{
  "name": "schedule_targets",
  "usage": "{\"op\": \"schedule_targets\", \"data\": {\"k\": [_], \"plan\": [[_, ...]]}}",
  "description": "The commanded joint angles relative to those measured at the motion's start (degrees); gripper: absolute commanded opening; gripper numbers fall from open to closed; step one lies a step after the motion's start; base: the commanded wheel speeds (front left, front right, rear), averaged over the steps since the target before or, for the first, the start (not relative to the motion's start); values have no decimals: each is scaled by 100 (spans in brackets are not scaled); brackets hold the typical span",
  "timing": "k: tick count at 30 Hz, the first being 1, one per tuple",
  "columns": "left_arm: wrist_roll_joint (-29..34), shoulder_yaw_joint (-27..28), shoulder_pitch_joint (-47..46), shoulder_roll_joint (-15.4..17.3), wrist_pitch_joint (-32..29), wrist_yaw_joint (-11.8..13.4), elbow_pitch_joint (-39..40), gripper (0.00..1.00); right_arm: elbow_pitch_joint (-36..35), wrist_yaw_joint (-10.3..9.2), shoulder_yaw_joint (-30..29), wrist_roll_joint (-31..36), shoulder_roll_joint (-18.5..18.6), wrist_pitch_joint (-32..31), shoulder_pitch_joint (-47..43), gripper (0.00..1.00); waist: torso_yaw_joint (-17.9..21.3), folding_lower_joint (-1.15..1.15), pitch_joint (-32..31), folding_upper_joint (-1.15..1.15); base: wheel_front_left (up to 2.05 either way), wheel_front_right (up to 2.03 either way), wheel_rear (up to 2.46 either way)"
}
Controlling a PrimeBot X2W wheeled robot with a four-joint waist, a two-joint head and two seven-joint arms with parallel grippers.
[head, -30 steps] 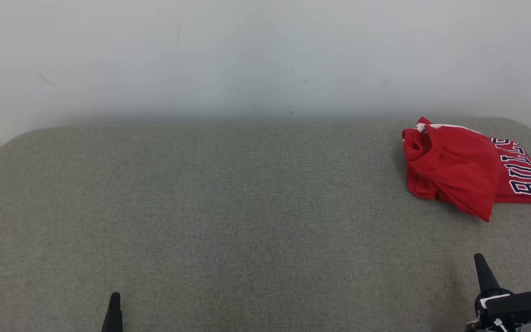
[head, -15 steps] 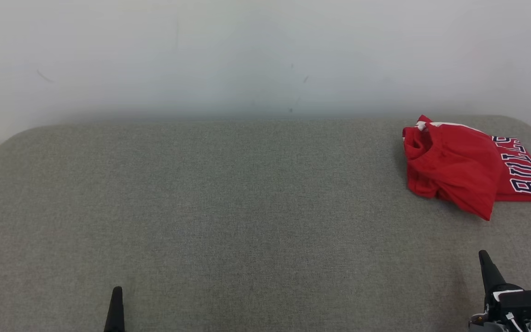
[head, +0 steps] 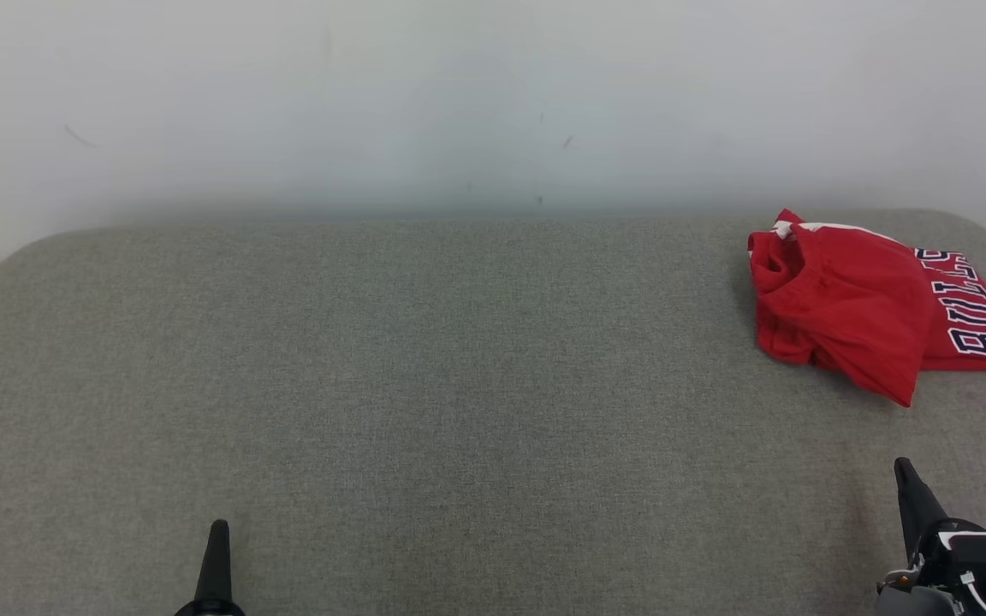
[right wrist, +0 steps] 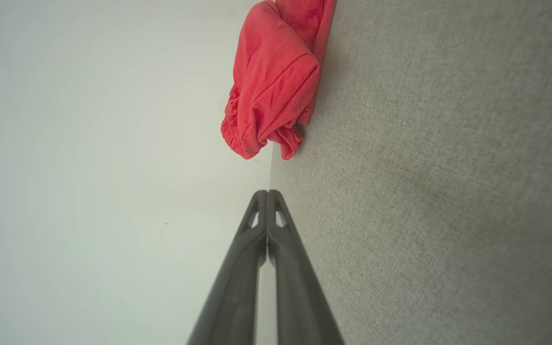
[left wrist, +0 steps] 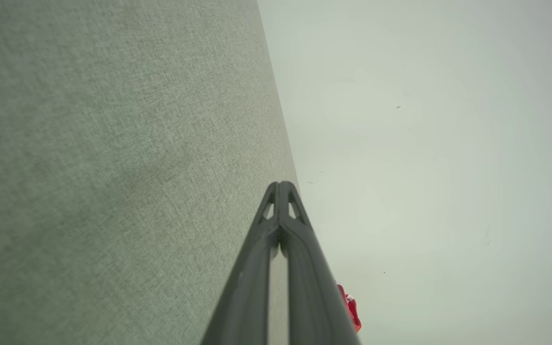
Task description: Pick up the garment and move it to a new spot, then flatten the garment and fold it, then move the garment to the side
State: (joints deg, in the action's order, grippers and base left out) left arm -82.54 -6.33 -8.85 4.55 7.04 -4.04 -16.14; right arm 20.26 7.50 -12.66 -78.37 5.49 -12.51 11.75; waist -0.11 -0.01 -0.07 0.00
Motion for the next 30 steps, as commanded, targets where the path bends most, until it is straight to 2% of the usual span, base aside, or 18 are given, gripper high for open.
{"op": "schedule_targets", "data": {"k": [1,30], "plan": [[-91,27,-112,-9,-25,-57,-21,0,7,-1,-35,-104,-7,-29,88,0,0,0,2,0,0,0,0],[-1204,101,-409,-179,-139,-373,-389,0,345,-1,-455,-1277,-64,-460,364,0,9,1,82,0,0,0,0]]}}
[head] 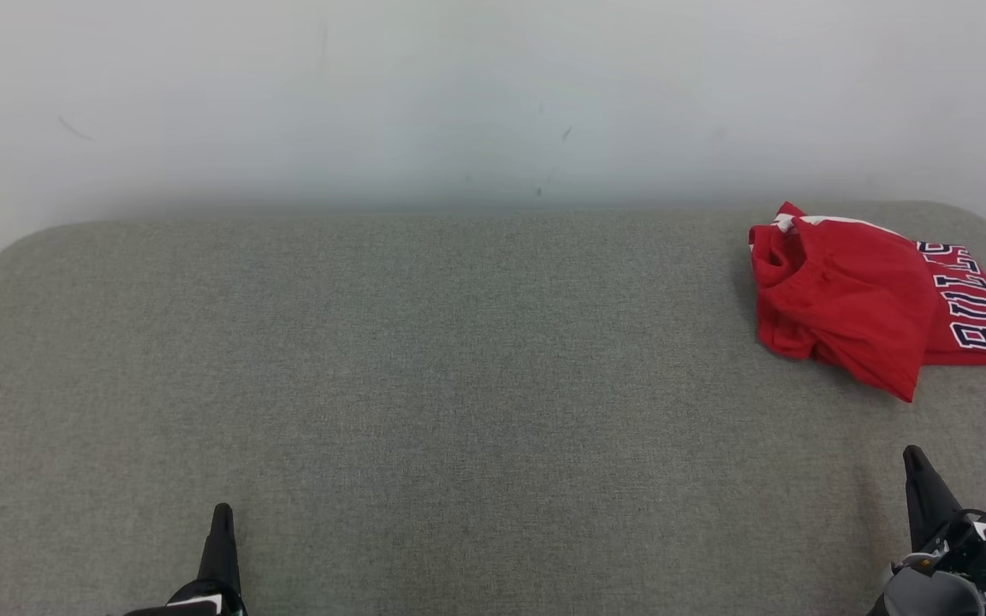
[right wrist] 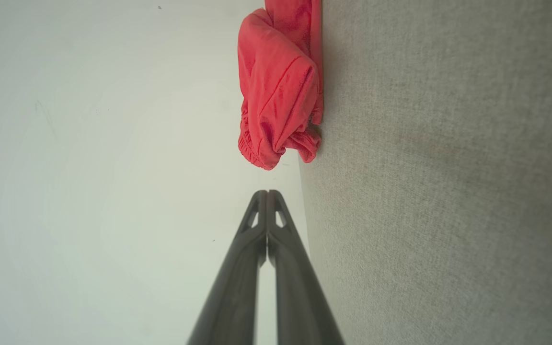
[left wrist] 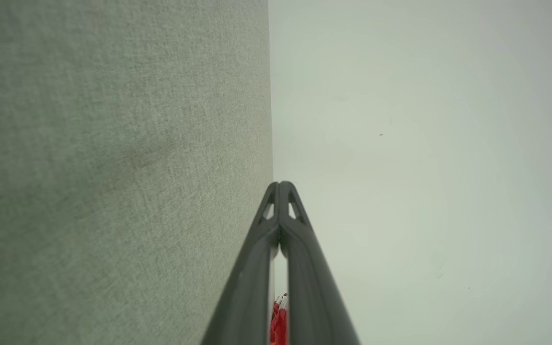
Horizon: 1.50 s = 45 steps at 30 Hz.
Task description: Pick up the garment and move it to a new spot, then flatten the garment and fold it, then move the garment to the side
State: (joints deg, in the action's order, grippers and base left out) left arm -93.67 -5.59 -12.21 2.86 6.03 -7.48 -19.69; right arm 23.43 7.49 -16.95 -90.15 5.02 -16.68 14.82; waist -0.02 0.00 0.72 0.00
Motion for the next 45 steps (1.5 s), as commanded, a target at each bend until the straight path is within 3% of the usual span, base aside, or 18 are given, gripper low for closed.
{"op": "schedule_targets", "data": {"k": [1,45], "plan": [[-81,26,-68,-9,-37,-28,-31,0,25,0,-24,-81,-19,-39,54,0,0,0,2,0,0,0,0],[-68,22,-62,-7,-23,-28,-28,0,24,0,-78,-6,-52,-77,62,0,0,0,2,0,0,0,0]]}}
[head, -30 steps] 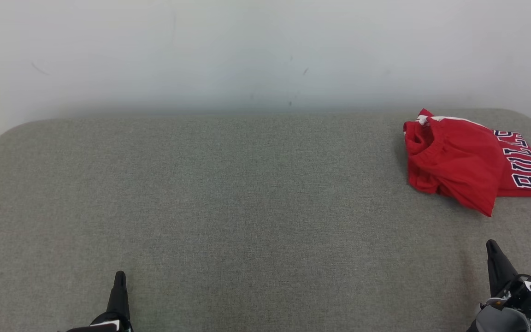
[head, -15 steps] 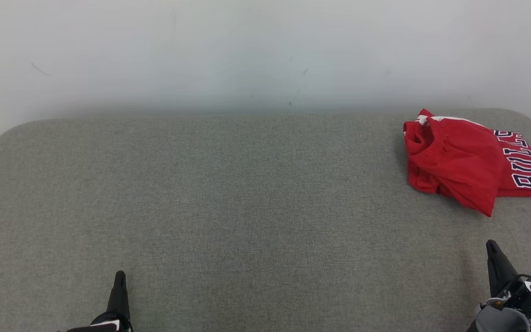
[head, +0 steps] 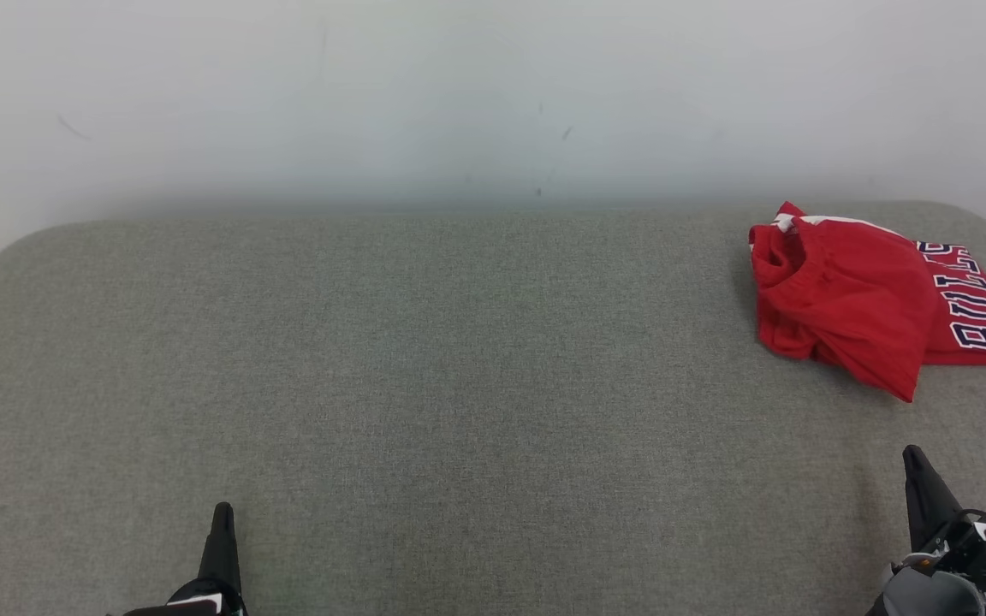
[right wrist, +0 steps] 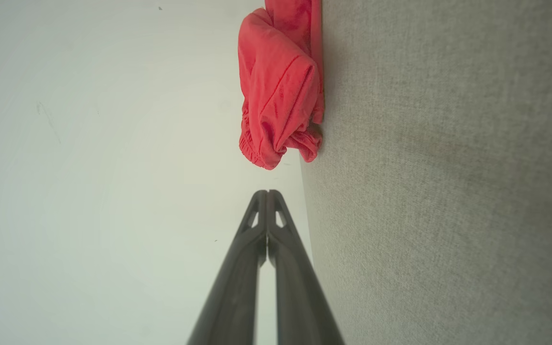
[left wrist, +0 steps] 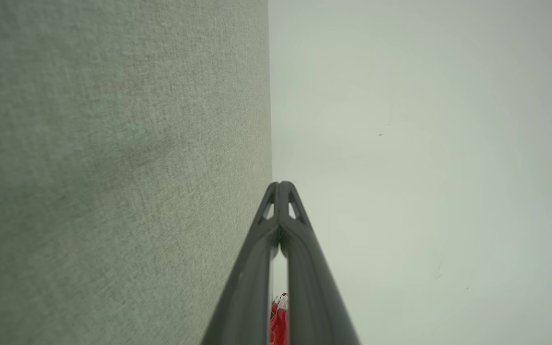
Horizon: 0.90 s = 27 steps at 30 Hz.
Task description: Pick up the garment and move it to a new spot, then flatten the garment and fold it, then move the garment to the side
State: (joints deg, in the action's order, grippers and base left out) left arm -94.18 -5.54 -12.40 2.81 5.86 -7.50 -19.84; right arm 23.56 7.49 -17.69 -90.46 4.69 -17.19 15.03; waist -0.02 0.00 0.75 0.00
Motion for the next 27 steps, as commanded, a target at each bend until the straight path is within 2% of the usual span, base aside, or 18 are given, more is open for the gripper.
{"op": "schedule_targets", "data": {"k": [1,27], "plan": [[-16,18,-43,-2,-7,-26,-13,0,11,0,-4,25,-19,-27,41,0,0,0,0,0,0,0,0],[-17,17,-42,-1,-6,-26,-12,0,11,0,-24,36,-30,-33,46,0,0,0,0,0,0,0,0]]}}
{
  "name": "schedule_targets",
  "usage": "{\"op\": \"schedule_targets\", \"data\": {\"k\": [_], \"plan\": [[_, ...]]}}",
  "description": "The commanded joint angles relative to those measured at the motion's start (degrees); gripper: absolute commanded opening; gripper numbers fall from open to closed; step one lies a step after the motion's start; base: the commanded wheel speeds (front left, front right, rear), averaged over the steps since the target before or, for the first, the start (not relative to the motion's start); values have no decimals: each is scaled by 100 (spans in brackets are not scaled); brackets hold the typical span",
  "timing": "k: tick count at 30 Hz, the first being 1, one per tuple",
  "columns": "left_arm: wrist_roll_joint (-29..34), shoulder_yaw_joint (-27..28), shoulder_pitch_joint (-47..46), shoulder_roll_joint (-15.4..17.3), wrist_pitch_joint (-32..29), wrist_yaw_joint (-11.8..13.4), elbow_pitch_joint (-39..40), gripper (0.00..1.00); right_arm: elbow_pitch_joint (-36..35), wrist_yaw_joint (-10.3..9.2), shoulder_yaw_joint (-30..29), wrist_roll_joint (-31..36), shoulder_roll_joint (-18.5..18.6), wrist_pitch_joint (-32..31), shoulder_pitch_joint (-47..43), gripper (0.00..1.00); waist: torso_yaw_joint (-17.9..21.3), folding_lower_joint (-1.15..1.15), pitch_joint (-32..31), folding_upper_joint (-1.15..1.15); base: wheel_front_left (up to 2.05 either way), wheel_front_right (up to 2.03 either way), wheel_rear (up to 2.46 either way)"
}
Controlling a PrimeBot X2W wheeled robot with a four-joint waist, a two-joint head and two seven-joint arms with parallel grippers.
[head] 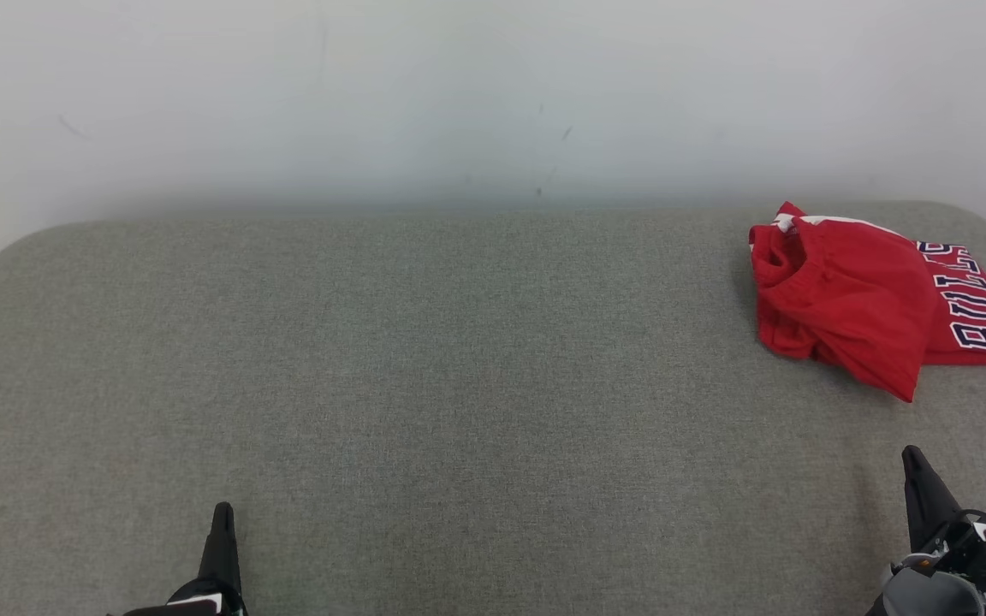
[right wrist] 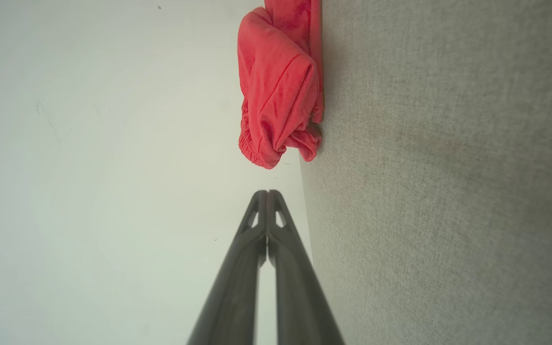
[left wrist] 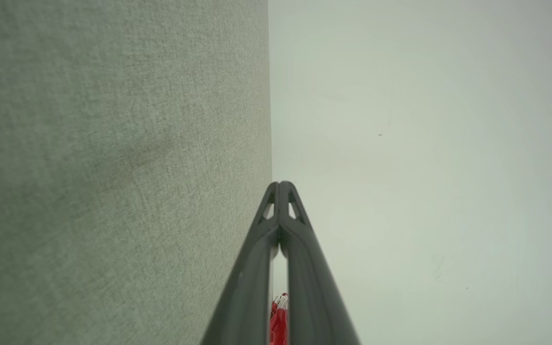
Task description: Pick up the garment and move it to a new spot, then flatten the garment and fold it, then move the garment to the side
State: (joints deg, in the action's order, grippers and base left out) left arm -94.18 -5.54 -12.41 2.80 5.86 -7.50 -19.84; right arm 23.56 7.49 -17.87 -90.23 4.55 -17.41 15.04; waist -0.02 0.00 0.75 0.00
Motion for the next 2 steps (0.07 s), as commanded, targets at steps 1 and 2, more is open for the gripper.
{"op": "schedule_targets", "data": {"k": [1,2], "plan": [[-17,17,-41,0,-6,-26,-12,0,11,0,-8,14,-18,-12,45,0,0,0,0,0,0,0,0],[-17,17,-41,-1,-6,-26,-12,0,11,0,-8,15,-17,-12,45,0,0,0,0,0,0,0,0]]}}
